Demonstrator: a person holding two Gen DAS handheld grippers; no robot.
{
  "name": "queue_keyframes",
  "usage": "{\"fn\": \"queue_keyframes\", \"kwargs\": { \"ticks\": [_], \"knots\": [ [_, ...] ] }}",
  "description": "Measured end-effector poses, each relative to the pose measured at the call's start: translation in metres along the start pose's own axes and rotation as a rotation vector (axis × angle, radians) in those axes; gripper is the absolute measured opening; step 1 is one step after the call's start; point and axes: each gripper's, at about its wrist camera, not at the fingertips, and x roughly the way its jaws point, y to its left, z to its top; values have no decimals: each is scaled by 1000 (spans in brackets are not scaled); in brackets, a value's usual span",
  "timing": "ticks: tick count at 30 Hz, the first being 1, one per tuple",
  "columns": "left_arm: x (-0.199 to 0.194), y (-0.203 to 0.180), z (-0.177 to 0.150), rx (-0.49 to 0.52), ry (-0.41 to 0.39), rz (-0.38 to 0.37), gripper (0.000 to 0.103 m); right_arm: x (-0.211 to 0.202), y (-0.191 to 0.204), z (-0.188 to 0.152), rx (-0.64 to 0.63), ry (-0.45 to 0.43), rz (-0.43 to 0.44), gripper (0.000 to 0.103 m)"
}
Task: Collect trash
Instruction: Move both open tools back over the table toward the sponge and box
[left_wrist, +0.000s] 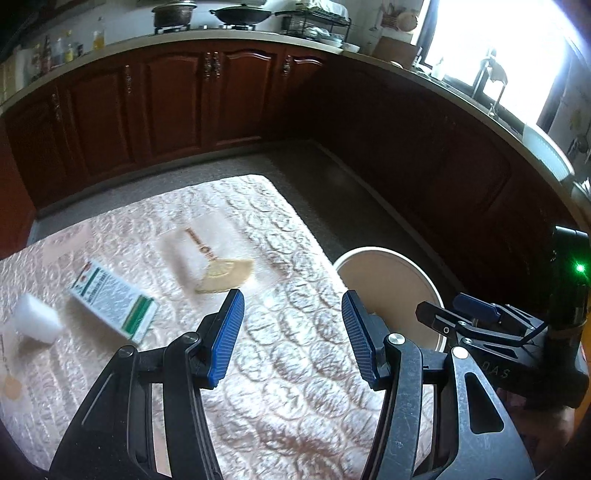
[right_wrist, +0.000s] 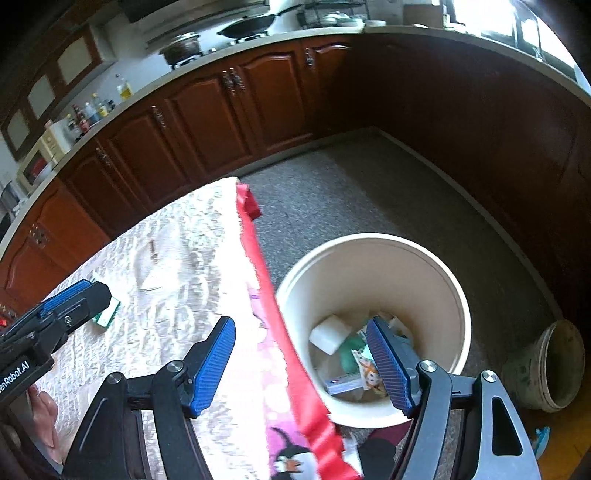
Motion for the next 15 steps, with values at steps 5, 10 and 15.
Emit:
{"fn": "queue_keyframes", "kwargs": {
  "ticks": [5,10,15],
  "knots": [
    [-16,21,-3,-42,-12,16,53,-1,24,0,-46,3,30,71],
    [-34,52,-10,-91,-21,58,53,2,58,2,-110,8,79,75],
    [-51,95,-19,-160,-21,111,53,9,91,1,-178,20,126,75]
  ]
}}
